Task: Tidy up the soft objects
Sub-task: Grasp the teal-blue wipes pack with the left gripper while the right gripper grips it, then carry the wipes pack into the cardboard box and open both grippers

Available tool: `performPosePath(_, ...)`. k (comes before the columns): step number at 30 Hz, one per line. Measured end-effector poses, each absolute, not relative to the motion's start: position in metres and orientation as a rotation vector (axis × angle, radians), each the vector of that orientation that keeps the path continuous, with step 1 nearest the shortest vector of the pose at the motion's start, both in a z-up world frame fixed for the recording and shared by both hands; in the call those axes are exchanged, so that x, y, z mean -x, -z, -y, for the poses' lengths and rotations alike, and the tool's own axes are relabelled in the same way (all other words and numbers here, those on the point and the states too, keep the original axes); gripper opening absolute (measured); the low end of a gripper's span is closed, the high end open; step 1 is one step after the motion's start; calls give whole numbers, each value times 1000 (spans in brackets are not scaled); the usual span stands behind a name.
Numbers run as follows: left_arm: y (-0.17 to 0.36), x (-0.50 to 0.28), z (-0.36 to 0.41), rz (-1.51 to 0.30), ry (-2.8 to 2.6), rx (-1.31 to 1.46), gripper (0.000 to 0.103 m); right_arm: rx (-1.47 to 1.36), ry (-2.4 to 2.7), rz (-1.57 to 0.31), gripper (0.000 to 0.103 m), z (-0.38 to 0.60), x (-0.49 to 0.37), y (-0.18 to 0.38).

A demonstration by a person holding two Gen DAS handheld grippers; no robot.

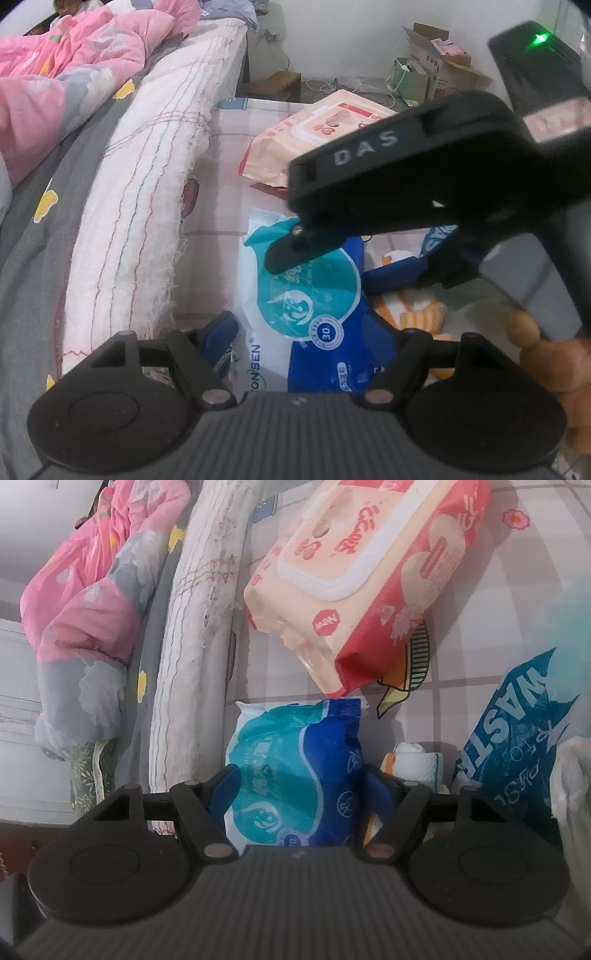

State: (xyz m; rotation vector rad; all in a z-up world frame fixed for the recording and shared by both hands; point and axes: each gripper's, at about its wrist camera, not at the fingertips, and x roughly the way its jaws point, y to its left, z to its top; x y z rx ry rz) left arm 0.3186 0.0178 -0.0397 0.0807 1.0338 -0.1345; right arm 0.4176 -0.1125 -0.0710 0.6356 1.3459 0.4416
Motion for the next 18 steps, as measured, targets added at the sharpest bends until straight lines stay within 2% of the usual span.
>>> performPosePath(7, 46, -328, -29, -1086, 144, 21, 80, -634, -453, -1332, 70, 115, -416, 72)
performPosePath(12, 46, -327, -36, -1086, 146, 89, 69, -676, -461, -1302, 53, 120, -412, 74)
performPosePath(14, 41, -323, -38, -1081, 135, 107, 61, -706, -452, -1301, 49, 126, -410, 75)
performPosePath(18, 27, -319, -39, -1066, 122, 114, 57, -739, -459, -1287, 48, 130, -406, 70)
